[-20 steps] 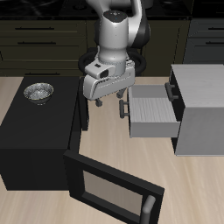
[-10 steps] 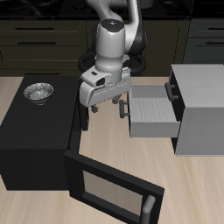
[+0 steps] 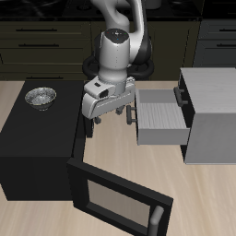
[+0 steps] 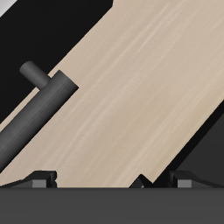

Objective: Close the top and middle drawer of the white cabinet

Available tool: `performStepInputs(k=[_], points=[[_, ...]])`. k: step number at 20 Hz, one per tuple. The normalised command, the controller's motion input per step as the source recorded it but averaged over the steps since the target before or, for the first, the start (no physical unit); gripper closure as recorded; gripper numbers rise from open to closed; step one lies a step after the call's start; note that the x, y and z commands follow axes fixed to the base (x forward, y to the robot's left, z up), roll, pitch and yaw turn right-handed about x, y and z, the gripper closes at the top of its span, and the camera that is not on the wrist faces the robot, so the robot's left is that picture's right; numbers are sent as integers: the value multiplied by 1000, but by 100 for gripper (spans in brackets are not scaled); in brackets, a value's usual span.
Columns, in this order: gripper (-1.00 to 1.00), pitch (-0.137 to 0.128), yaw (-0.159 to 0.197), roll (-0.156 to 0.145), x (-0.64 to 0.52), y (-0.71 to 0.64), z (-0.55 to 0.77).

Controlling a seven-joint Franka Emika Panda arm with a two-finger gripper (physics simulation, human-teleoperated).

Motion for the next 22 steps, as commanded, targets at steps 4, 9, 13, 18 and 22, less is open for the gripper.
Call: performStepInputs(k=[4,9,13,18,22], points=[[-100,20,4,-1,5,23,-194],[-100,11,-12,19,33,152,-167],[-100,-12,-4,44,16,263,-54],[-100,-4,0,49,22,254,-21],[-100,-12,5,43,14,239,-22]])
